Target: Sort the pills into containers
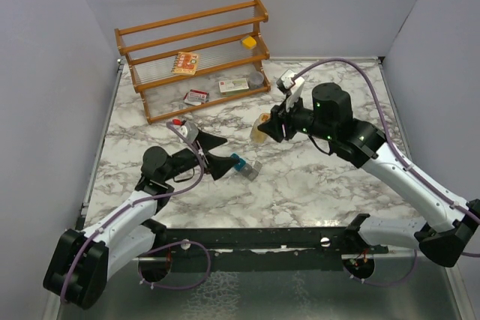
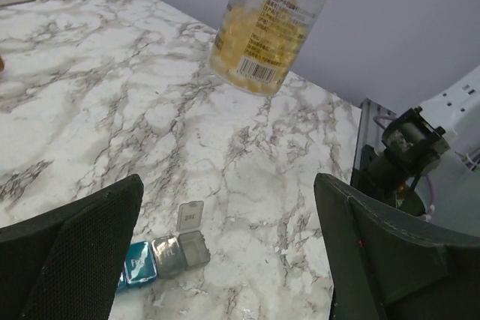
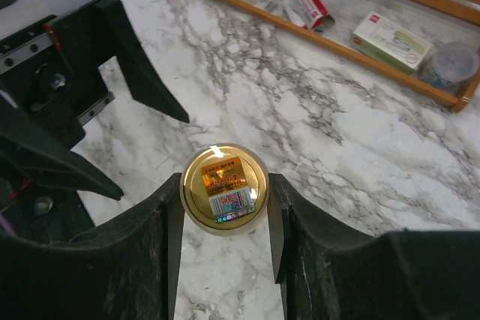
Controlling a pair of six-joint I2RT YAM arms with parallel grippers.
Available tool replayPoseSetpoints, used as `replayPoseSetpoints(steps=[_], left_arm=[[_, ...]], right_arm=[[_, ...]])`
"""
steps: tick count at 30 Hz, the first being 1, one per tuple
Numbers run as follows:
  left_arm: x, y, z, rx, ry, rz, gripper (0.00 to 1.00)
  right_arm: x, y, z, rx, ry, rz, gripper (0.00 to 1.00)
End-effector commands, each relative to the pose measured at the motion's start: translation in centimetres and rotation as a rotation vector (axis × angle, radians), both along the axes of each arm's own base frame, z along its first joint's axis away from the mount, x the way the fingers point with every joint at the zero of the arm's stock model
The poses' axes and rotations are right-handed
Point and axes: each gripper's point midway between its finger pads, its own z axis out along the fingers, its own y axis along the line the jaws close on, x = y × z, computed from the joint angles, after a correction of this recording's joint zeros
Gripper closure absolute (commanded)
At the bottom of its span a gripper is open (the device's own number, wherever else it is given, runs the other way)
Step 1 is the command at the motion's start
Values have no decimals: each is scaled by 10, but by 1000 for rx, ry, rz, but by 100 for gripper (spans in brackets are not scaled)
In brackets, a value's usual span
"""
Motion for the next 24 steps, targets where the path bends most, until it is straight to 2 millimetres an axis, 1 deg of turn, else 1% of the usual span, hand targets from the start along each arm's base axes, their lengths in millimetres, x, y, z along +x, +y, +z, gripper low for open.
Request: replayPoseSetpoints(steps=[1, 4, 8, 11, 13, 16, 19, 22, 24], left_arm=[[-19, -13, 23, 21, -190, -152, 1], [-22, -19, 23, 33, -205, -206, 2], [-40, -30, 20, 56, -235, -343, 2], [-35, -36, 20, 60, -229, -344, 3], [-31, -39, 18, 60, -200, -350, 5], [-29, -45, 13, 58, -150, -359, 8], [-26, -49, 6, 59, -101, -354, 9], [-29, -54, -1, 64, -68, -371, 10], [-31, -57, -2, 63, -63, -384, 10]], right_arm=[[-42, 11, 13, 50, 59, 208, 99], [-51, 15, 12, 65, 78, 256, 99], [-63, 22, 6, 77, 116, 337, 99], [-65, 23, -1, 68, 133, 350, 99], [-66, 24, -4, 68, 139, 355, 99], [-68, 25, -9, 76, 148, 362, 99], [-69, 28, -15, 88, 161, 374, 99], [-71, 31, -17, 100, 170, 388, 99], [-71, 32, -18, 109, 171, 392, 99]])
